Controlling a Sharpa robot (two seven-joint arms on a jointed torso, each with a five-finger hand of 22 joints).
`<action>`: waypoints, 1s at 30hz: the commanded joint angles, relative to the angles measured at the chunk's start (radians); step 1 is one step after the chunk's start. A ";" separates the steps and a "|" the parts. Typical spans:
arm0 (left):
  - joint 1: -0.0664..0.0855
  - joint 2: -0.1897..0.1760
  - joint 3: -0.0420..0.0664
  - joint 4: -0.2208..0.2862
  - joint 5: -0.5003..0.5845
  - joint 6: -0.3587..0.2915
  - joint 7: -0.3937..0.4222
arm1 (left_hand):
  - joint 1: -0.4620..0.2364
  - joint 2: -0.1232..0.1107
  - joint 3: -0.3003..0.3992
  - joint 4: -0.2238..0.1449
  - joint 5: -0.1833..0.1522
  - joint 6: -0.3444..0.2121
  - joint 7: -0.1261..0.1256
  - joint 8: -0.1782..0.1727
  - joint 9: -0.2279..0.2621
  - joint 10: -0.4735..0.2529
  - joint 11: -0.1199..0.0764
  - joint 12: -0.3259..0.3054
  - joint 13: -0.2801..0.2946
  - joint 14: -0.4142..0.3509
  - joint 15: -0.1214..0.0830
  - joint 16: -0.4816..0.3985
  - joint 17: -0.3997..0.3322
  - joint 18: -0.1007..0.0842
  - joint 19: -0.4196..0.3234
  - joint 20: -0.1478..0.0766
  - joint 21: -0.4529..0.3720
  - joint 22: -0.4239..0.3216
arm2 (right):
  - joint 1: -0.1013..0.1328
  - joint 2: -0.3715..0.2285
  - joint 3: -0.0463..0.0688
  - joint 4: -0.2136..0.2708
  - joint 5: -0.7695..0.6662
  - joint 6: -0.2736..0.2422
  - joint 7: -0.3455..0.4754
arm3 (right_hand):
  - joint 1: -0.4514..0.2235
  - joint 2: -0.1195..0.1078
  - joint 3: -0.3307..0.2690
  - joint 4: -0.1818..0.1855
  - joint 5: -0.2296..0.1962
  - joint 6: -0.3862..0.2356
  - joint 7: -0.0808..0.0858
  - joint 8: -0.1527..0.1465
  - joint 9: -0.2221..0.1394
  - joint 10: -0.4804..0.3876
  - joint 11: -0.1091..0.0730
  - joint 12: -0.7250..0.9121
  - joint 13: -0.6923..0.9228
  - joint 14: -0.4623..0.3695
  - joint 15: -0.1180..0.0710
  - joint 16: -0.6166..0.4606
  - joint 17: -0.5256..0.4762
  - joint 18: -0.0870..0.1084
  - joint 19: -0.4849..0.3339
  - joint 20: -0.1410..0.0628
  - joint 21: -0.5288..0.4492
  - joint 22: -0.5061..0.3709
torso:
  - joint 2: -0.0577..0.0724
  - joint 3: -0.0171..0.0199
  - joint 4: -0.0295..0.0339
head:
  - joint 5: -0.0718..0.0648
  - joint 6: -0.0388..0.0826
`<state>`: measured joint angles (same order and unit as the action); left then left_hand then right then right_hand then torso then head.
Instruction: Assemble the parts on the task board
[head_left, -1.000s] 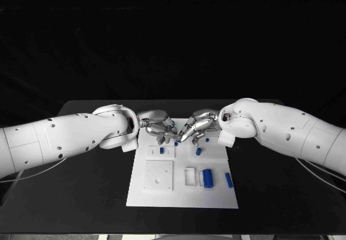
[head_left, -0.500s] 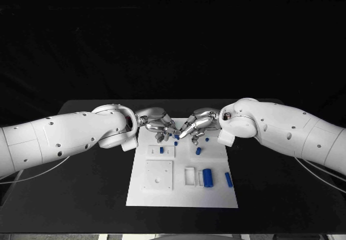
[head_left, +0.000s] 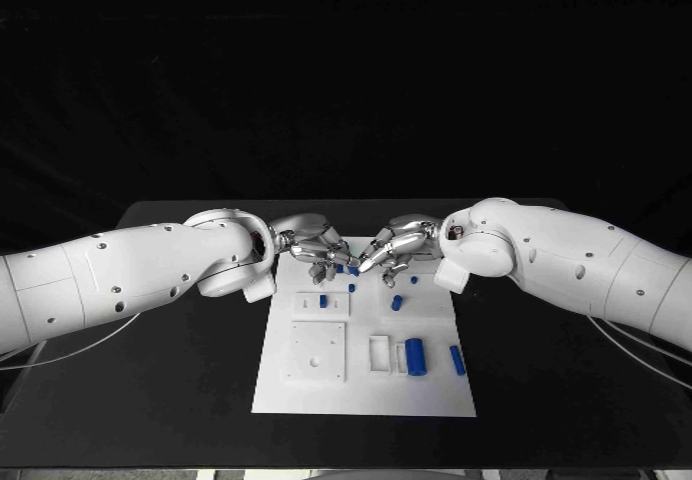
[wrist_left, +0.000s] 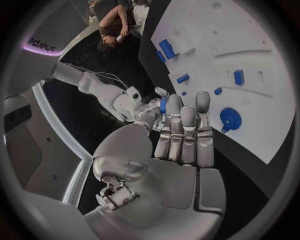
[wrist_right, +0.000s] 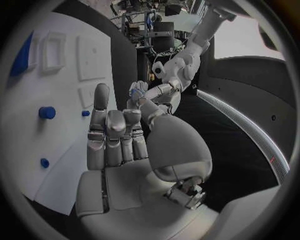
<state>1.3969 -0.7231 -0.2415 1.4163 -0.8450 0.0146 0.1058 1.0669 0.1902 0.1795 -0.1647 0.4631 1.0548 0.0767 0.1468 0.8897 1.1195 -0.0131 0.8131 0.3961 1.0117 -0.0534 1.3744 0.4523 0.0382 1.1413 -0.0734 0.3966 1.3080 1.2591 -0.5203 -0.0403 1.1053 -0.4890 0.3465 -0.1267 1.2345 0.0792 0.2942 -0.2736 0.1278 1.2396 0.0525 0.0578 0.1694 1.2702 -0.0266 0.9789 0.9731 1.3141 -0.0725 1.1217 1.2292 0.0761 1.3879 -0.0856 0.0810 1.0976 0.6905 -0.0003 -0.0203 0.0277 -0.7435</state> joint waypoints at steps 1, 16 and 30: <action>0.000 0.006 0.001 0.008 0.011 0.006 0.019 | 0.027 0.005 0.098 -0.108 -0.010 0.053 -0.039 -0.015 -0.005 0.005 -0.006 -0.005 0.001 0.009 0.001 -0.007 0.003 0.005 -0.007 0.000 0.003 0.020 | -0.001 -0.001 0.001 0.000 0.027 -0.012 0.014 | -0.008 0.001 0.008 -0.001 -0.004 0.006 0.000 0.007 0.011 0.001 0.000 -0.002 -0.001 -0.006 0.002 -0.003 0.000 -0.011 -0.001 -0.003 0.007 0.002 | 0.001 -0.0006 0.0002 | 0.000 0.000; 0.000 0.002 0.001 0.008 -0.004 -0.056 -0.010 | 0.124 -0.053 0.070 -0.033 -0.005 0.095 -0.041 -0.049 -0.107 0.039 -0.013 -0.031 -0.007 0.038 -0.006 -0.027 0.018 0.006 0.011 -0.006 -0.001 0.021 | -0.006 -0.022 0.001 0.003 0.047 -0.061 0.050 | -0.015 -0.005 0.004 0.004 0.029 0.000 0.000 0.006 0.024 -0.009 0.001 -0.016 -0.015 -0.014 0.003 -0.011 -0.007 -0.012 -0.005 -0.002 0.005 0.001 | 0.000 -0.0005 0.0008 | 0.001 0.002; 0.000 0.000 0.001 0.012 -0.067 -0.166 -0.103 | 0.077 -0.071 0.102 -0.073 0.077 0.118 -0.052 -0.027 -0.106 0.077 -0.026 -0.036 0.001 0.078 -0.020 -0.034 0.037 0.002 0.028 -0.020 0.030 0.021 | -0.014 -0.062 0.009 0.015 0.084 -0.145 0.121 | -0.036 -0.025 -0.115 0.032 0.218 -0.014 -0.006 0.006 0.022 -0.052 -0.002 -0.089 -0.096 -0.050 0.007 -0.060 -0.048 -0.023 -0.019 0.002 -0.009 -0.039 | -0.001 0.0015 -0.0006 | 0.005 0.007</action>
<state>1.3966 -0.7235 -0.2410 1.4256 -0.8815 -0.1026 0.0415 1.1507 0.1196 0.1964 -0.1478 0.5351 1.1115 0.0768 0.1134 0.7857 1.1693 -0.0160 0.7790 0.3966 1.0741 -0.0623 1.3429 0.4884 0.0379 1.1653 -0.0893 0.4215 1.3077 1.2463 -0.5806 -0.0327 1.1177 -0.4279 0.2412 -0.0475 1.2014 0.0465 0.1800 -0.2426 0.3408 1.2271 0.0486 0.0699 0.1918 1.2235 -0.0302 0.8955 0.8774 1.2701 -0.0644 1.0666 1.1813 0.0603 1.3701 -0.0822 0.0753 1.0577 0.6898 0.0005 -0.0201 0.0320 -0.7378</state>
